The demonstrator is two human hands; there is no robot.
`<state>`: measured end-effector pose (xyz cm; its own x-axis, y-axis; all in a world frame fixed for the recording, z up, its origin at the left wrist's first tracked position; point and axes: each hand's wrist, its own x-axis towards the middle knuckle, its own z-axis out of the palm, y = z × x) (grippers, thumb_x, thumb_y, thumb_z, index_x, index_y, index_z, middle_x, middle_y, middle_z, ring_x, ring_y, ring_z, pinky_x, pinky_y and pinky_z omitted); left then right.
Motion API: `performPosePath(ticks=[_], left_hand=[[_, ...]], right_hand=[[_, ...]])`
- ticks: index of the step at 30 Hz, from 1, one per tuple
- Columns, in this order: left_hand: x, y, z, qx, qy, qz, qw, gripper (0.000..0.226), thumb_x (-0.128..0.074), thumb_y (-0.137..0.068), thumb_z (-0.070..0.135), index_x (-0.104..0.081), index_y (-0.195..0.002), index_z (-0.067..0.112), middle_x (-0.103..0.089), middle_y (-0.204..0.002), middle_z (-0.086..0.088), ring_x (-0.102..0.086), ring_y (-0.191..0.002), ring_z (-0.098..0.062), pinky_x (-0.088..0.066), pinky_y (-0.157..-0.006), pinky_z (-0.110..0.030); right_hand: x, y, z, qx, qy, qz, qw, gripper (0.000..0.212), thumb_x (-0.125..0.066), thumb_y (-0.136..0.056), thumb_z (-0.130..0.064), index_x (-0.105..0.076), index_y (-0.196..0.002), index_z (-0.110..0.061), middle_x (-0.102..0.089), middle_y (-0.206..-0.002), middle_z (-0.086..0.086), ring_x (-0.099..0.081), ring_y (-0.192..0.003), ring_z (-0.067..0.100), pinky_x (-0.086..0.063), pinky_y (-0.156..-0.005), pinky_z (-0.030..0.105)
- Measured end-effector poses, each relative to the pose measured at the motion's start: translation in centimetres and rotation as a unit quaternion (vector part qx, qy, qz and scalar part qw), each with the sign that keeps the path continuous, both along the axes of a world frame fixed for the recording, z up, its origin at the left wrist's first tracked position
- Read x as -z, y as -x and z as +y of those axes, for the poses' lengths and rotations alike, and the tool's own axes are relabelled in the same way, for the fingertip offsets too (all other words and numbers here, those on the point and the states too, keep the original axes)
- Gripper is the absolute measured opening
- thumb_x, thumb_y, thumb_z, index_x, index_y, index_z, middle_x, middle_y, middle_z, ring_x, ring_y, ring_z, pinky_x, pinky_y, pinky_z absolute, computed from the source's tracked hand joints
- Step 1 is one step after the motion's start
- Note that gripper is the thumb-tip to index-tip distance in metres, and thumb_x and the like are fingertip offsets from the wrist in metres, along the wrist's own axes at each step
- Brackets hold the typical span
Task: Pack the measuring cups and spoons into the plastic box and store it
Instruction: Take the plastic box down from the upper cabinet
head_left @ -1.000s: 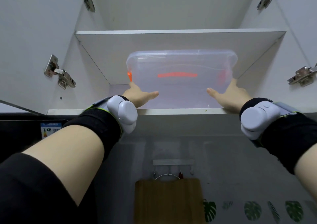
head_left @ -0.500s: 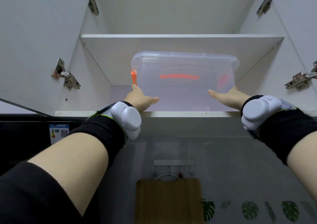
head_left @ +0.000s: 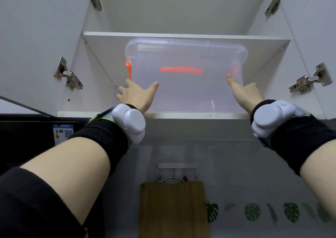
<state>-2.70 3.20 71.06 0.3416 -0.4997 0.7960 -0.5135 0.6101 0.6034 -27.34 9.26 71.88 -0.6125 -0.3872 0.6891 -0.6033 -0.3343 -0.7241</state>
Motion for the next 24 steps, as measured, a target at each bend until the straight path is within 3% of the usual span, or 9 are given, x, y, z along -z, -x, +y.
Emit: performPosePath(ticks=[6,11,14,18,21,24], left_hand=[[-0.6,-0.1,1.7,0.020,0.042,0.067,0.997,0.078,-0.051,-0.083,0.062,-0.034,-0.129,0.001,-0.025,-0.133,-0.017,-0.047,-0.115,-0.043,-0.039,-0.097,-0.045],[-0.3,-0.6,2.4,0.023,0.070,0.060,0.996,0.078,-0.050,-0.085,0.059,-0.030,-0.134,0.001,-0.030,-0.137,-0.017,-0.043,-0.122,-0.040,-0.035,-0.105,-0.044],[0.2,-0.9,2.5,0.038,0.083,0.060,0.994,0.077,-0.048,-0.087,0.058,-0.028,-0.139,0.005,-0.038,-0.141,-0.016,-0.037,-0.129,-0.038,-0.032,-0.108,-0.044],[1.0,-1.2,3.2,0.055,0.105,0.058,0.991,0.079,-0.046,-0.088,0.058,-0.021,-0.145,0.007,-0.035,-0.146,-0.014,-0.035,-0.133,-0.036,-0.030,-0.110,-0.044],[1.9,-1.2,4.1,0.055,0.129,0.054,0.989,0.092,-0.051,-0.081,0.065,-0.017,-0.146,0.009,-0.031,-0.149,-0.009,-0.034,-0.134,-0.033,-0.031,-0.107,-0.042],[2.8,-0.8,5.0,0.045,0.141,0.049,0.988,0.116,-0.063,-0.061,0.076,-0.014,-0.146,0.013,-0.028,-0.148,-0.005,-0.037,-0.134,-0.029,-0.036,-0.105,-0.042]], right_hand=[[-0.2,-0.8,1.4,0.005,-0.010,-0.011,1.000,0.095,-0.029,-0.082,-0.077,-0.031,-0.143,-0.004,-0.024,-0.147,0.020,-0.029,-0.135,0.035,-0.020,-0.112,0.040],[0.3,-1.5,2.5,-0.042,0.009,-0.006,0.999,0.104,-0.041,-0.079,-0.075,-0.015,-0.146,0.000,-0.027,-0.151,0.015,-0.031,-0.138,0.034,-0.024,-0.111,0.040],[0.7,-1.8,3.3,-0.037,0.035,0.003,0.999,0.101,-0.045,-0.080,-0.072,-0.016,-0.144,0.001,-0.033,-0.148,0.017,-0.036,-0.135,0.034,-0.029,-0.108,0.040],[1.7,-2.6,4.5,0.017,0.062,0.034,0.997,0.096,-0.049,-0.076,-0.072,-0.022,-0.139,-0.005,-0.036,-0.142,0.021,-0.042,-0.127,0.039,-0.036,-0.104,0.046],[2.3,-2.9,5.2,0.045,0.078,0.046,0.995,0.096,-0.052,-0.075,-0.072,-0.021,-0.139,-0.009,-0.035,-0.139,0.024,-0.042,-0.125,0.042,-0.036,-0.103,0.048],[2.7,-3.0,5.8,0.047,0.084,0.057,0.994,0.106,-0.054,-0.073,-0.072,-0.007,-0.147,-0.012,-0.029,-0.143,0.025,-0.039,-0.128,0.043,-0.033,-0.105,0.049]])
